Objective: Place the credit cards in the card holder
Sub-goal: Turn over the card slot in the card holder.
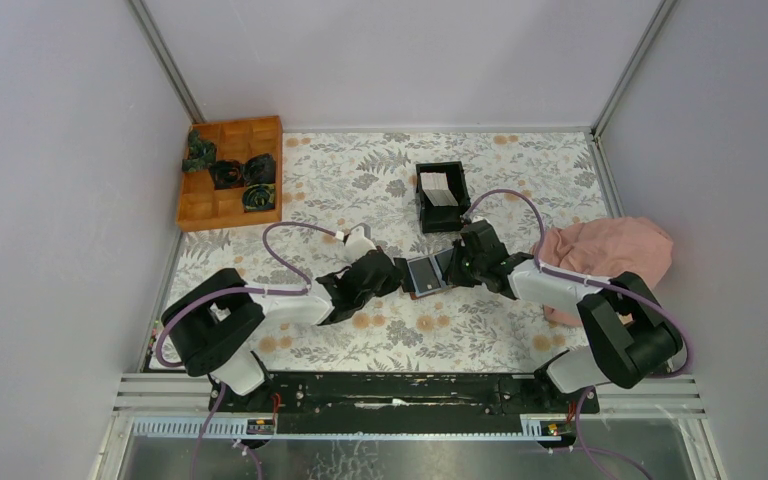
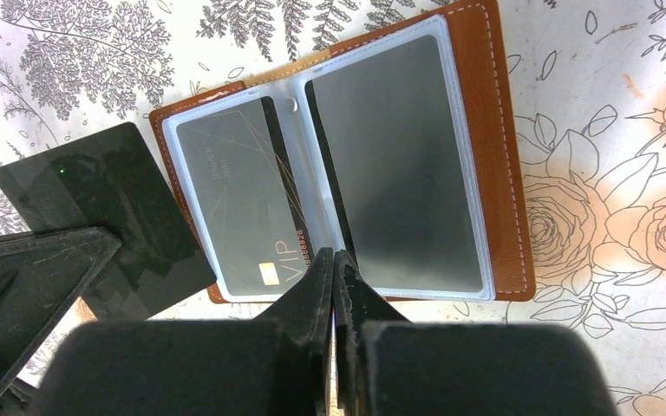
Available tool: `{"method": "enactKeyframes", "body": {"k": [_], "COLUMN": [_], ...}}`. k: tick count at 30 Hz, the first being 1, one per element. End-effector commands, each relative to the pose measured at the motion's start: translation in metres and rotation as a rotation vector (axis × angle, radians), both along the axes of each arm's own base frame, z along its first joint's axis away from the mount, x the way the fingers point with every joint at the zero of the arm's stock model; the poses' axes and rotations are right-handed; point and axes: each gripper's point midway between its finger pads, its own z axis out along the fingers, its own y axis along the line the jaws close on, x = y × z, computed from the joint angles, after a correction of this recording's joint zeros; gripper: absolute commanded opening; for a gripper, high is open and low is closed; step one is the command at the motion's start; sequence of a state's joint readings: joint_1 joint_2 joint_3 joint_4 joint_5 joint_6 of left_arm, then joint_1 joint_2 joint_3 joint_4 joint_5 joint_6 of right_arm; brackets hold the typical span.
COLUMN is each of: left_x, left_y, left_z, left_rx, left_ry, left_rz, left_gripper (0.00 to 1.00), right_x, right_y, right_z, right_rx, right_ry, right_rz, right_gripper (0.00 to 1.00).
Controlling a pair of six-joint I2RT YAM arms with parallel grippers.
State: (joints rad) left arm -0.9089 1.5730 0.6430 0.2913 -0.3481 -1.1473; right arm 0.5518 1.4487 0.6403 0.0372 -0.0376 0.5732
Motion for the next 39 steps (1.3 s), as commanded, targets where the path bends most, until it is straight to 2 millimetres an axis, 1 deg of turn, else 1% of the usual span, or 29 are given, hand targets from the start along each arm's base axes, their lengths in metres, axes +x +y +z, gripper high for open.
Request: {"method": "enactKeyframes", "body": {"k": [1, 12, 24, 29, 33, 36, 39], "left_x": [0.006, 0.004, -0.001, -0.003, -0.003, -0.002, -0.002], "left_y": [-0.001, -0.003, 0.005, 0.005, 0.004, -0.001, -0.003], "left_z": [0.004, 0.001, -0.011, -0.011, -0.006, 0.002, 0.001], "left_rx": [-0.024, -0.08, -0.114, -0.15, -0.201, -0.25, -0.263], "left_ry": [-0.018, 0.005, 0.032, 0.032, 0.019, -0.006, -0.004], "left_rz": [0.041, 0.067, 0.105, 0.113, 0.117, 0.105, 0.101], "left_gripper": [0.0, 0.0, 0.0, 0.0, 0.0, 0.0, 0.0], "right_x": [0.013, 0.011, 0.009, 0.008, 0.007, 0.006, 0.005], "right_y": [0.011, 0.009, 0.009, 0.008, 0.008, 0.008, 0.008], "right_z": [0.013, 0.008, 0.003, 0.001, -0.001, -0.002, -0.004], "right_rx": [0.019, 0.014, 0.012, 0.01, 0.009, 0.009, 0.007], "right_ry": [-0.059, -0.052, -0.044, -0.042, -0.037, -0.034, -0.031], "right_rz": [0.015, 0.018, 0.021, 0.02, 0.023, 0.023, 0.024], "right_gripper": [0.0, 0.0, 0.0, 0.0, 0.0, 0.0, 0.0]}}
